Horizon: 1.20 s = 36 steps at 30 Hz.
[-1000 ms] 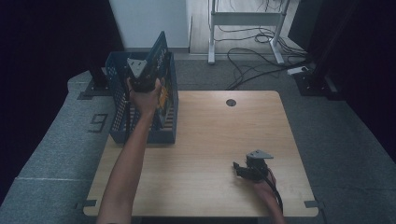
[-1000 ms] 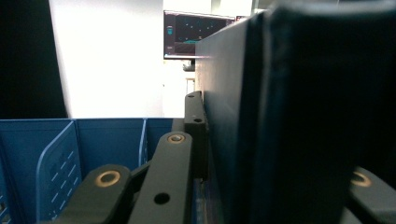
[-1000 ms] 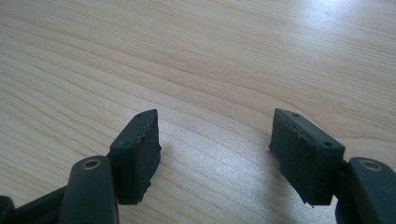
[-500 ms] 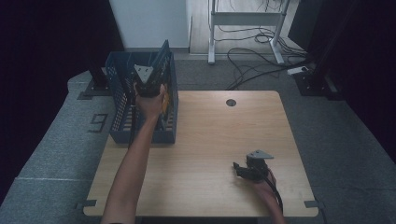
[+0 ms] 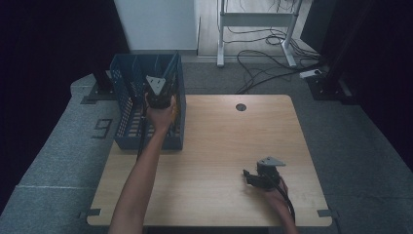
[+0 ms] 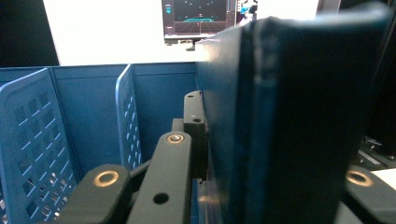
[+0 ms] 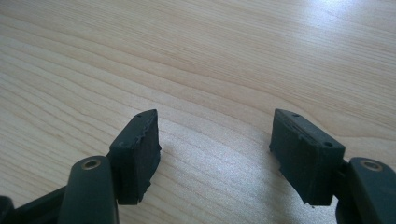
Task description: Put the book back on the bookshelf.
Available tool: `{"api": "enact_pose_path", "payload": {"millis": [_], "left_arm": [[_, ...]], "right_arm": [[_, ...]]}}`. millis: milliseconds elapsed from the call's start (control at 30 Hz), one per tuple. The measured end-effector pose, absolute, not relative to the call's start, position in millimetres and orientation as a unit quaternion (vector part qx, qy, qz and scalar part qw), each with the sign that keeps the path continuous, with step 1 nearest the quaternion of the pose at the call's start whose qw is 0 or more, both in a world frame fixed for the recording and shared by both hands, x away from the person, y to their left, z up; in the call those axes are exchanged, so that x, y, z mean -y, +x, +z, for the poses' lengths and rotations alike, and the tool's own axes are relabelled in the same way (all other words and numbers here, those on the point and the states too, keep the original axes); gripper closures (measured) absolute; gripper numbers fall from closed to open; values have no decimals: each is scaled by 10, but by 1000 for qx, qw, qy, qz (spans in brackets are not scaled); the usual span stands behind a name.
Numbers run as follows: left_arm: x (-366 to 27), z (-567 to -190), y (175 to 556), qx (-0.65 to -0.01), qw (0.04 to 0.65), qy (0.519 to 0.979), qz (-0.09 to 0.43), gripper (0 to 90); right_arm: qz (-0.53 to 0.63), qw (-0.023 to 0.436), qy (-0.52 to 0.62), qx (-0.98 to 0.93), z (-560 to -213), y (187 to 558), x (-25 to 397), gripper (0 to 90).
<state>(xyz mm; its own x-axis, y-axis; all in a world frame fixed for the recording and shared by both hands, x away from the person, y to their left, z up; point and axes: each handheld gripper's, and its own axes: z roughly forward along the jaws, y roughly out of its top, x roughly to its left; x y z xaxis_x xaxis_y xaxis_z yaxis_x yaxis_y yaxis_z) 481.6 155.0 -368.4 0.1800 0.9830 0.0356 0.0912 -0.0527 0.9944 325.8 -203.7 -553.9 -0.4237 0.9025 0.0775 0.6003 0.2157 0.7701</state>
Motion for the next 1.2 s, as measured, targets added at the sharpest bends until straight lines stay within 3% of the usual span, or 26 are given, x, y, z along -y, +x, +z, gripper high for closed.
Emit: {"api": "enact_pose_path", "payload": {"millis": [333, 733, 1200], "left_arm": [[-1516, -3729, 4716, -434, 508, 602, 438, 713], [-1587, -3755, 4692, -433, 510, 627, 399, 505], [-1798, -3681, 4497, -420, 527, 652, 348, 398]], "right_arm": [[377, 201, 498, -754, -5539, 3253, 2033, 321], [378, 200, 499, -754, -5539, 3252, 2035, 320], [380, 199, 499, -753, -5539, 3255, 2039, 320]]}}
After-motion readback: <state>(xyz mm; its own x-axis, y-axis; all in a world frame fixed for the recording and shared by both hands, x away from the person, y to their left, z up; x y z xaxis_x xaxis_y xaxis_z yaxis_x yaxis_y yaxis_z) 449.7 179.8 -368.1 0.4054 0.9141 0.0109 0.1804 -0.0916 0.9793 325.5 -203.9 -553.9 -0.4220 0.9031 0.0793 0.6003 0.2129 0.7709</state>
